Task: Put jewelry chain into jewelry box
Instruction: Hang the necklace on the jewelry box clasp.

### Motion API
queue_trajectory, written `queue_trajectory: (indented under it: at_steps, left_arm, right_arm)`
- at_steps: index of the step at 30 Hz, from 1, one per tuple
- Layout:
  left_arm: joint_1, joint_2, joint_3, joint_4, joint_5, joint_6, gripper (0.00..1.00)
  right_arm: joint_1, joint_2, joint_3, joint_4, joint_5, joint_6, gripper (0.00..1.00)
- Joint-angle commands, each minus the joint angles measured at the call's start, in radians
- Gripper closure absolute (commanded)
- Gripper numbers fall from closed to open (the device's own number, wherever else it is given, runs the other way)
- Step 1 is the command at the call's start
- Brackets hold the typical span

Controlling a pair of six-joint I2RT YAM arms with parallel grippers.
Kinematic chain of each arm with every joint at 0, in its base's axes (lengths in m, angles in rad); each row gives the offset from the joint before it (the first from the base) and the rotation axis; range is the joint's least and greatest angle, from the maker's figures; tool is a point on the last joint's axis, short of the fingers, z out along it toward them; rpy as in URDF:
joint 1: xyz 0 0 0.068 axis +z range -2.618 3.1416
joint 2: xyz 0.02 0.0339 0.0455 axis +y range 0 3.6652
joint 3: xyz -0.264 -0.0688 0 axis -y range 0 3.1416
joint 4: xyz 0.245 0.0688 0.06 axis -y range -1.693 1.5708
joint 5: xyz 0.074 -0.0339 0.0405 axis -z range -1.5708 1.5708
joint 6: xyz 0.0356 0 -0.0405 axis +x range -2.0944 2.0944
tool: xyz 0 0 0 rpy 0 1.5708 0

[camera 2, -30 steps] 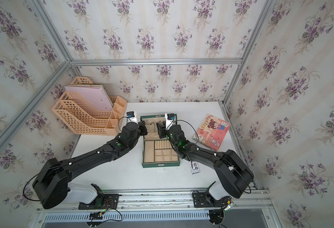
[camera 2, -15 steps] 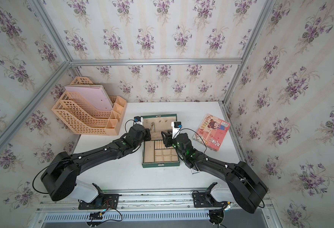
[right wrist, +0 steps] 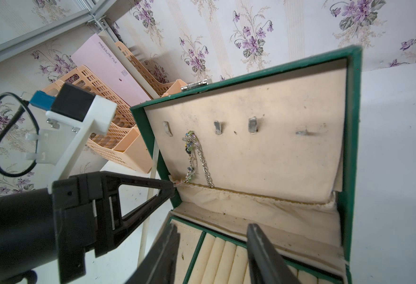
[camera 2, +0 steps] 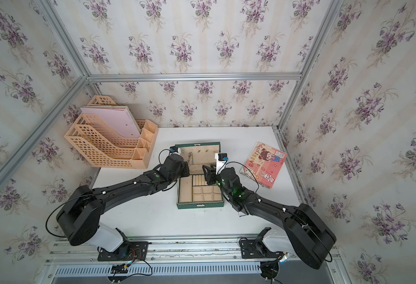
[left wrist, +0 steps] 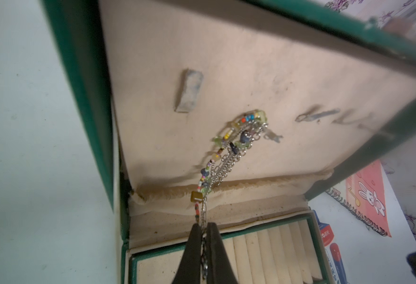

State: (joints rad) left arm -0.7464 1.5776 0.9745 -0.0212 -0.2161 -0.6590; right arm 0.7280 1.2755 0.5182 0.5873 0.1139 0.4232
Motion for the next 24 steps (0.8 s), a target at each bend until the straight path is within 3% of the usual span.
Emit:
queue_trajectory:
  at_steps: [1,24]
  left_arm:
    - [-0.001,0.024,0.033,-0.057,0.007,-0.003,1.00]
    - [-0.001,0.139,0.136,-0.112,0.031,0.008,1.00]
  right_arm:
    - [0.001,-0.004,0.001,0.002,0.013,0.005,0.50]
    - [0.001,-0.034,0.000,-0.017,0.041,-0.013,0.50]
